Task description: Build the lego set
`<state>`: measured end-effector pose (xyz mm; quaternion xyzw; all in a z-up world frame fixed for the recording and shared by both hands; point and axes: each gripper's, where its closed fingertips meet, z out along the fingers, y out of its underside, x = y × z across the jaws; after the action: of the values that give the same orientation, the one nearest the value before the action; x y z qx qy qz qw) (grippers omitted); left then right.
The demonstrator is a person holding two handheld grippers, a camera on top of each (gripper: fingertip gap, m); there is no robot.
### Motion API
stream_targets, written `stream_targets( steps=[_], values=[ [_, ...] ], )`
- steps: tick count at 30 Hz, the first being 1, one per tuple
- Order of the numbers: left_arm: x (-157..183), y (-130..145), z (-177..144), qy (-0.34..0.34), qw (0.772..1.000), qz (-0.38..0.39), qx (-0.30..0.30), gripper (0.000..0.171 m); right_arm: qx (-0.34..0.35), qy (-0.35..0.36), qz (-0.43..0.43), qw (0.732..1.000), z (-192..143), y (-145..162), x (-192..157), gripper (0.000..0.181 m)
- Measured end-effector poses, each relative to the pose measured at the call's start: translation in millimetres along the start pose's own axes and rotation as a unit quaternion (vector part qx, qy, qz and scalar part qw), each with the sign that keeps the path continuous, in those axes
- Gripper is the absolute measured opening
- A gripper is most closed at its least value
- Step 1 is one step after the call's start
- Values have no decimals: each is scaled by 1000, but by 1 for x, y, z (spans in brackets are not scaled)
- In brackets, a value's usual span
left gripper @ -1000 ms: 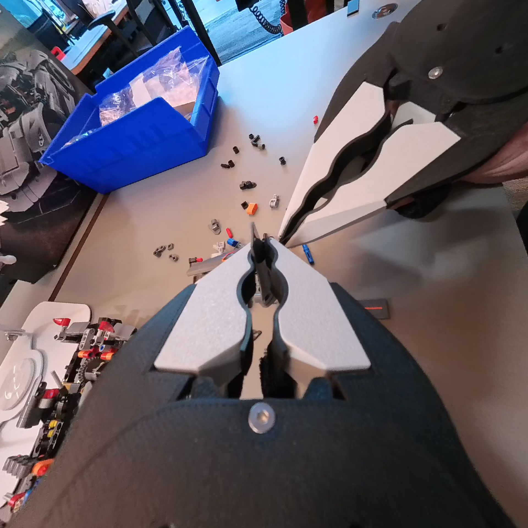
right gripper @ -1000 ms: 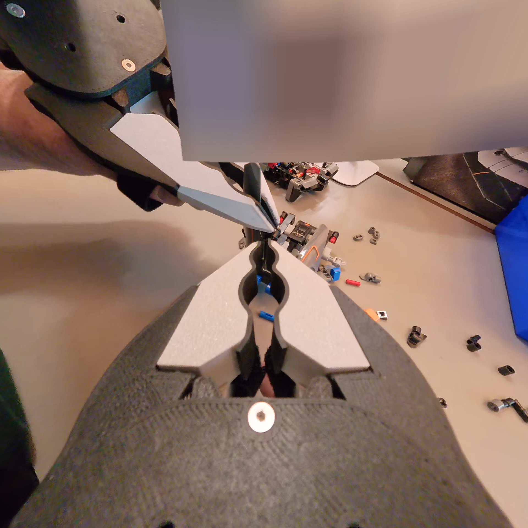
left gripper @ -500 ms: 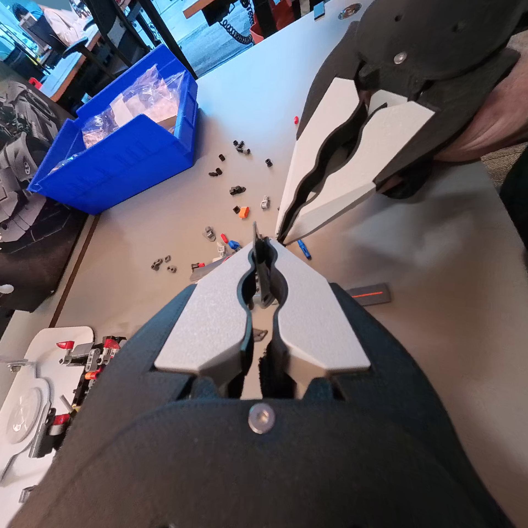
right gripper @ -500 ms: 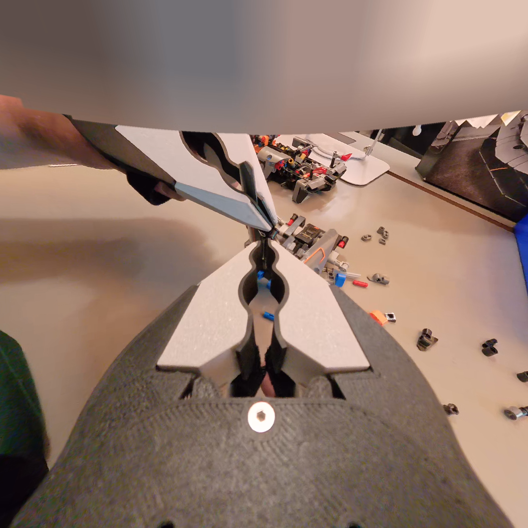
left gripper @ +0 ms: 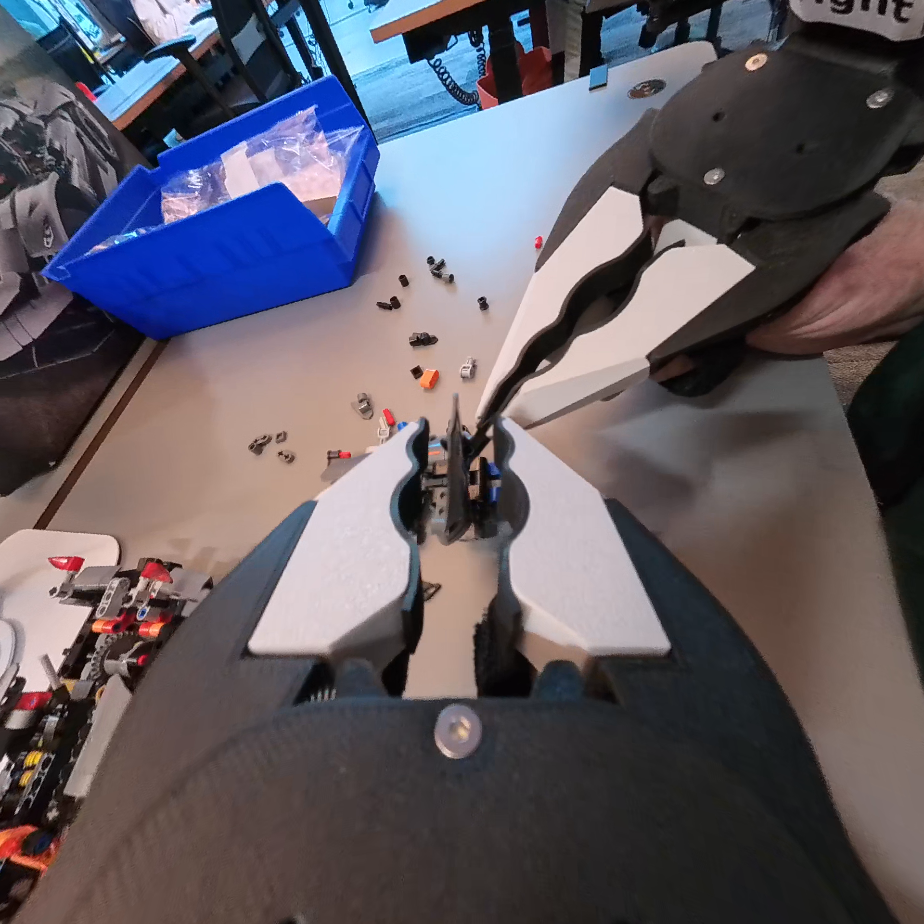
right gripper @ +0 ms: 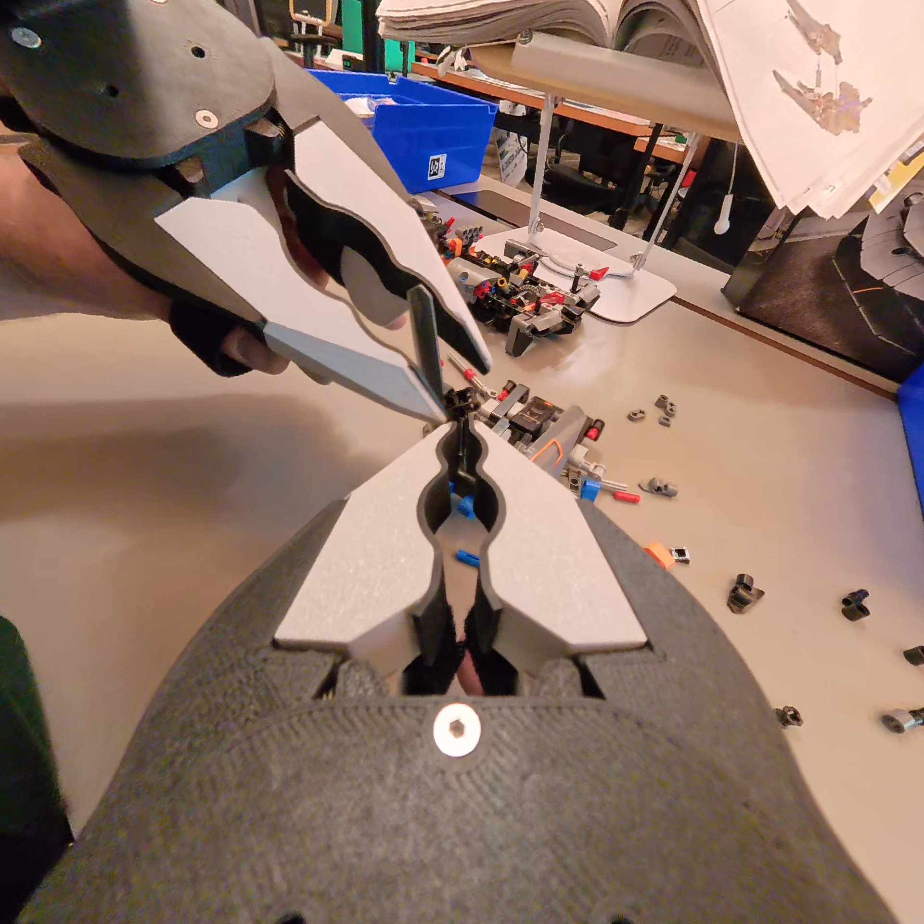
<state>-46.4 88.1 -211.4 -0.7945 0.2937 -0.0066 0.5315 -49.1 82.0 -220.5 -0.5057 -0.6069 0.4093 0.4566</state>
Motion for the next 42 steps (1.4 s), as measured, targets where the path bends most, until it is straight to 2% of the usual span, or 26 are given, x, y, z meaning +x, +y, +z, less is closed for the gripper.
stream_targets(
  steps=[2, 5, 8, 11, 19, 29, 42],
  values=[
    [-1, 4, -2, -8, 1000, 1, -10, 29, 0, 0, -2, 1000, 0, 0, 0, 0],
    [-4, 9, -6, -14, 1000, -17, -20, 30, -1, -1, -5, 1000, 0, 0, -1, 0],
    [-1, 14, -5, -20, 999, -8, -37, 18, -2, -3, -9, 1000, 1, 1, -3, 0],
    [-1, 18, -2, -26, 999, -10, -45, 14, -3, -6, -11, 1000, 1, 1, -4, 0],
    [-3, 16, -1, -22, 998, -49, -29, 6, 1, -10, -2, 1000, 0, 0, -3, 0],
    [-10, 9, 0, -27, 994, -106, -4, 5, 28, -23, 38, 999, 2, -9, 5, 0],
    [-12, 4, 3, -37, 992, -122, -1, 8, 44, -37, 68, 996, 0, -13, 9, 0]
  ],
)
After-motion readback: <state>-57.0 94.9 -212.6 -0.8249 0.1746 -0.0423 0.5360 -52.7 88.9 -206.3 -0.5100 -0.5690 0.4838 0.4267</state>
